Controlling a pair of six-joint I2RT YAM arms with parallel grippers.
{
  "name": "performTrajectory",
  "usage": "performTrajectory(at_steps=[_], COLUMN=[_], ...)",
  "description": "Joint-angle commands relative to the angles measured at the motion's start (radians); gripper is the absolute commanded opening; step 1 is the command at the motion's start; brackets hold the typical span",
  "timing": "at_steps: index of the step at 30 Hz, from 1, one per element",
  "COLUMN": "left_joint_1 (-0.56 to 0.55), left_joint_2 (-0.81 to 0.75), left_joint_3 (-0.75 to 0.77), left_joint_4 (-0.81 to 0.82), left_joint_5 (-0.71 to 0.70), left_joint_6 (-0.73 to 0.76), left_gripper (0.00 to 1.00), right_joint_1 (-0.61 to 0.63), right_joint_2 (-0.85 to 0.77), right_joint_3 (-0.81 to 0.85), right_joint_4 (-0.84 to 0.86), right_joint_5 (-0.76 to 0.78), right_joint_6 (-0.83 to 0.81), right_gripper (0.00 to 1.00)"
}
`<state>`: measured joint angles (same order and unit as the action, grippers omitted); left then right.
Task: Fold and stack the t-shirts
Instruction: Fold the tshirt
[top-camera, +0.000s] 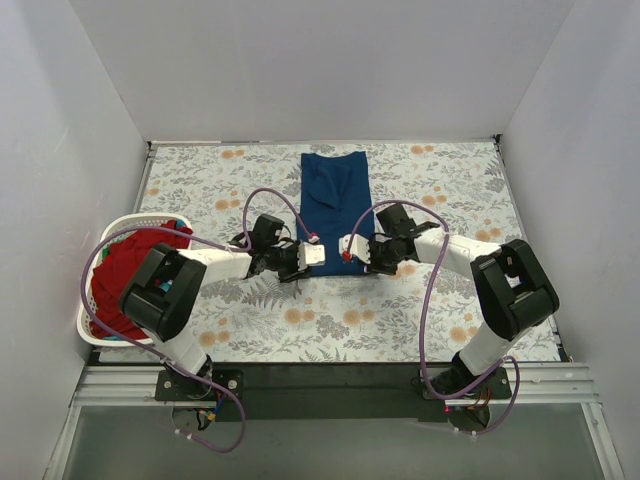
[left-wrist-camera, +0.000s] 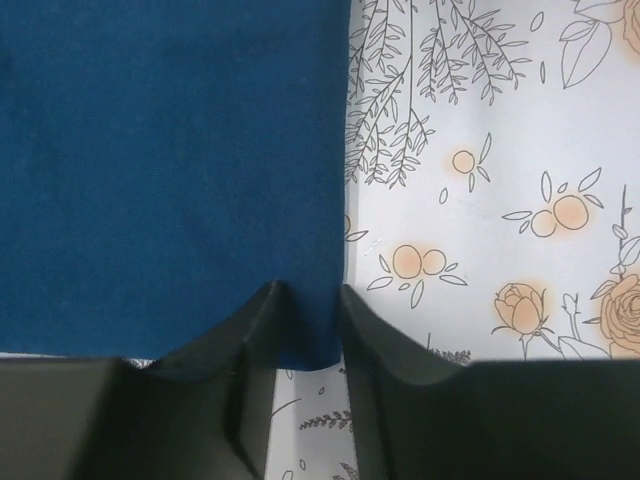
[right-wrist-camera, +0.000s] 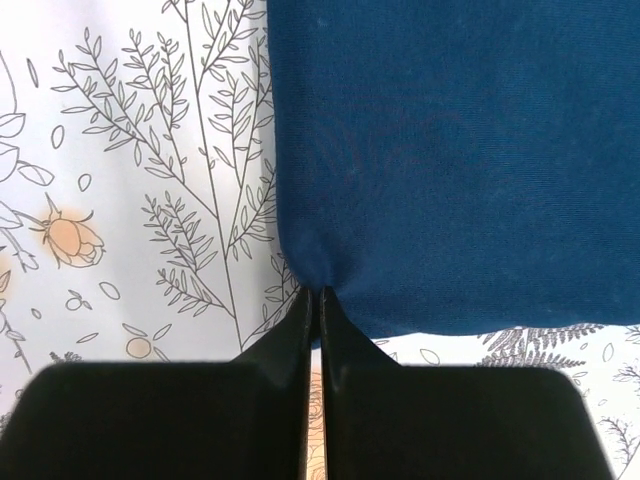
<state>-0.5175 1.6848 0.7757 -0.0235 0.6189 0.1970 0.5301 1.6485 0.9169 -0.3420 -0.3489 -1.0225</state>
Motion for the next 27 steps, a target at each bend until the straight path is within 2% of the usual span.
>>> performTrajectory(at_steps=[1,2,3,6,12,15,23,27], left_joint_1=[-0.009,-0.010,-0.010,-0.009,0.010,0.024,0.024,-0.007], left_joint_2=[0.003,-0.003,-0.019,-0.046,-0.073,-0.086,-0.194,-0.302], left_joint_3=[-0.033,-0.027,-0.020,0.042,0.235,0.287,0.289,0.254], left_joint_4=[-0.099,-0.110,-0.133,-0.185,-0.326,-0.366,-0.492,-0.648], left_joint_5=[-0.047,-0.039,-0.035,-0.009,0.015,0.021,0.119,0.197], left_joint_6=[0.087,0.082,0.075,0.029,-0.070,-0.061,-0.065,-0.016], left_gripper=[0.24,0.21,0.12,0.00,0.00,0.00,0.00,0.00], right_joint_1=[-0.008,-0.012,-0.015,-0.035,-0.091,-0.105,-0.105,-0.094], right_joint_2=[0.011,0.005,-0.004,-0.022,-0.038,-0.053,-0.151,-0.303], right_joint_3=[0.039,0.045,0.062,0.121,0.244,0.284,0.271,0.174], right_joint_4=[-0.092,-0.112,-0.123,-0.169,-0.252,-0.270,-0.357,-0.425], right_joint_5=[-0.047,-0.051,-0.058,-0.082,-0.127,-0.131,-0.153,-0.194], right_joint_6=[0.022,0.028,0.035,0.076,0.127,0.128,0.157,0.193], right_gripper=[0.01,0.01,0.01,0.01,0.01,0.01,0.01,0.01])
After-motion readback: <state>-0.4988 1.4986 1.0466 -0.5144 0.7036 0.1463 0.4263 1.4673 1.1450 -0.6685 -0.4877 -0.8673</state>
